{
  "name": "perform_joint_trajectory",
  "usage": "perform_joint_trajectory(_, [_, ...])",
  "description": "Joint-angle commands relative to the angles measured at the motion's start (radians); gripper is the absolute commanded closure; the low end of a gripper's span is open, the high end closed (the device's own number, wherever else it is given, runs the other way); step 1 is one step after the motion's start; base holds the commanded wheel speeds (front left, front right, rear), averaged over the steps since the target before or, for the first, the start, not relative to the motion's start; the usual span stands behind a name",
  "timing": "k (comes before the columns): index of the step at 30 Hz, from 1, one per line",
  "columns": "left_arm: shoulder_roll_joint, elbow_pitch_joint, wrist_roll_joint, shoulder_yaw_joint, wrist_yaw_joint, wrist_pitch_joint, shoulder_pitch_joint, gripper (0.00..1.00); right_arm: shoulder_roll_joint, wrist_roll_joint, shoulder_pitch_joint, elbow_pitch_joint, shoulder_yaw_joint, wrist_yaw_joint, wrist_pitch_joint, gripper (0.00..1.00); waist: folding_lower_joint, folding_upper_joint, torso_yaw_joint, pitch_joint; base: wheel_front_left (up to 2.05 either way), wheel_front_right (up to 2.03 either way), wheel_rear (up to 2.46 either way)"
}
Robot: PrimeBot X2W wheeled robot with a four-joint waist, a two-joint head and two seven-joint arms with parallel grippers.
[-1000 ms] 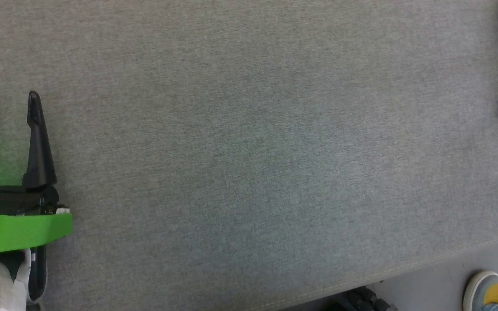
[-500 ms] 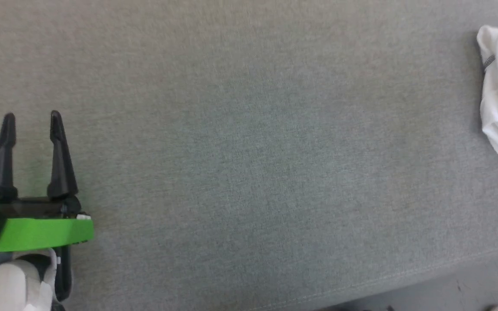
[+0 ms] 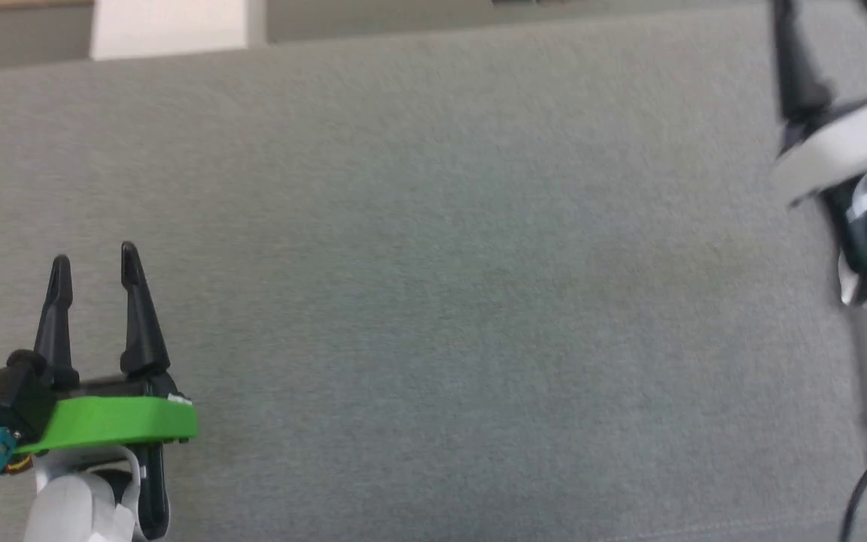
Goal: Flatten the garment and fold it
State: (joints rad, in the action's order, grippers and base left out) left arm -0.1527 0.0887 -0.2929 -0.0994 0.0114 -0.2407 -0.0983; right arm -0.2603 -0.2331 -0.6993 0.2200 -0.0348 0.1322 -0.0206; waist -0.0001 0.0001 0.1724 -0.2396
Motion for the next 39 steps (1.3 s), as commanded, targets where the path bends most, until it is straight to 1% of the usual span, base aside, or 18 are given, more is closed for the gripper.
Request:
perform_joint_trajectory(1, [0.005,-0.008,-0.007,-0.005,-0.011,-0.007,0.018,0.0,0.047,0.012,0.045,-0.026,0.022,-0.002,0.024,0.0,0.0001,-0.0001,-0.096,0.115,0.0,0.0,0.0])
perform_joint_trajectory(4, [0.016,-0.022,-0.013,-0.012,-0.021,-0.009,0.031,0.0,0.149,0.038,0.138,-0.086,0.066,-0.002,0.076,0.0,0.0001,-0.0001,-0.111,0.151,0.0,0.0,0.0])
perform_joint_trajectory(6, [0.023,-0.029,-0.014,-0.013,-0.029,-0.011,0.036,0.0,0.184,0.047,0.2,-0.124,0.084,-0.002,0.109,0.0,0.0001,-0.0001,-0.119,0.169,0.0,0.0,0.0])
perform_joint_trajectory(8, [0.029,-0.036,-0.015,-0.009,-0.031,-0.012,0.039,0.0,0.201,0.052,0.256,-0.15,0.096,-0.002,0.141,0.0,0.0001,-0.0001,-0.126,0.187,0.0,0.0,0.0])
perform_joint_trajectory(10, [0.035,-0.047,-0.017,-0.004,-0.035,-0.012,0.042,0.0,0.208,0.054,0.312,-0.169,0.103,-0.002,0.172,0.0,0.0001,-0.0001,-0.133,0.205,0.0,0.0,0.0])
perform_joint_trajectory(12, [0.037,-0.061,-0.016,0.003,-0.035,-0.012,0.044,0.0,0.209,0.029,0.365,-0.178,0.105,-0.002,0.203,0.0,0.0001,-0.0001,-0.139,0.22,0.0,0.0,0.0])
perform_joint_trajectory(17, [0.032,-0.104,0.018,0.045,-0.032,-0.006,0.037,0.0,0.21,-0.021,0.478,-0.166,0.105,-0.002,0.249,0.0,0.0001,-0.0001,-0.15,0.236,0.0,0.0,0.0])
perform_joint_trajectory(21, [0.03,-0.158,0.055,0.088,-0.033,0.0,0.026,0.0,0.21,-0.005,0.55,-0.14,0.097,-0.002,0.267,0.0,0.0001,-0.0001,-0.148,0.24,0.0,0.0,0.0])
perform_joint_trajectory(29, [0.046,-0.282,0.078,0.149,-0.029,-0.001,0.026,0.0,0.21,0.037,0.639,-0.095,0.073,-0.002,0.278,0.0,0.0001,-0.0001,-0.134,0.239,0.0,0.0,0.0])
perform_joint_trajectory(31, [0.051,-0.302,0.079,0.157,-0.029,-0.006,0.028,0.0,0.21,0.057,0.652,-0.089,0.066,-0.002,0.279,0.0,0.0001,-0.0001,-0.131,0.239,0.0,0.0,0.0])
perform_joint_trajectory(39, [0.064,-0.354,0.065,0.168,-0.014,-0.018,0.031,0.0,0.21,0.07,0.683,-0.057,0.057,-0.002,0.281,0.0,0.0001,-0.0001,-0.131,0.231,0.0,0.0,0.0])
